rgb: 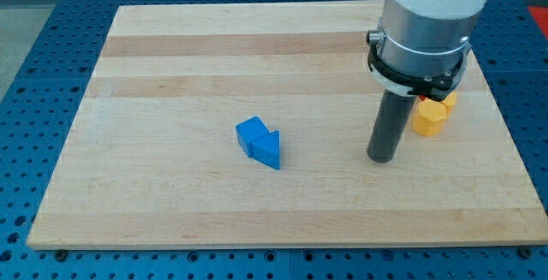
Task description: Point your arm to the right side of the group of yellow blocks
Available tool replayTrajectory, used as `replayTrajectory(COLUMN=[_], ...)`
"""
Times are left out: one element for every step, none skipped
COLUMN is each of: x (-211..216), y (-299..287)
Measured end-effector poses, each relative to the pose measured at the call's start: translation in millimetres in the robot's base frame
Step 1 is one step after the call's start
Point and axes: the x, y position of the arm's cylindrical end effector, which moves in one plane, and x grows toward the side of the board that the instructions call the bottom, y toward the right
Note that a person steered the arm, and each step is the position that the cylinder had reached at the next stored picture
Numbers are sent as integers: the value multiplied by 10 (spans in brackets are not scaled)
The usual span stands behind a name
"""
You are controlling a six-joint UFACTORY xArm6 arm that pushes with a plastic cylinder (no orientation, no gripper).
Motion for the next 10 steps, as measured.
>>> replayTrajectory(x=[0,0,10,18,14,-99,-307,-457,-531,-532], y=[5,117,466,1106,1550,1779,1813,1814,1778,1762])
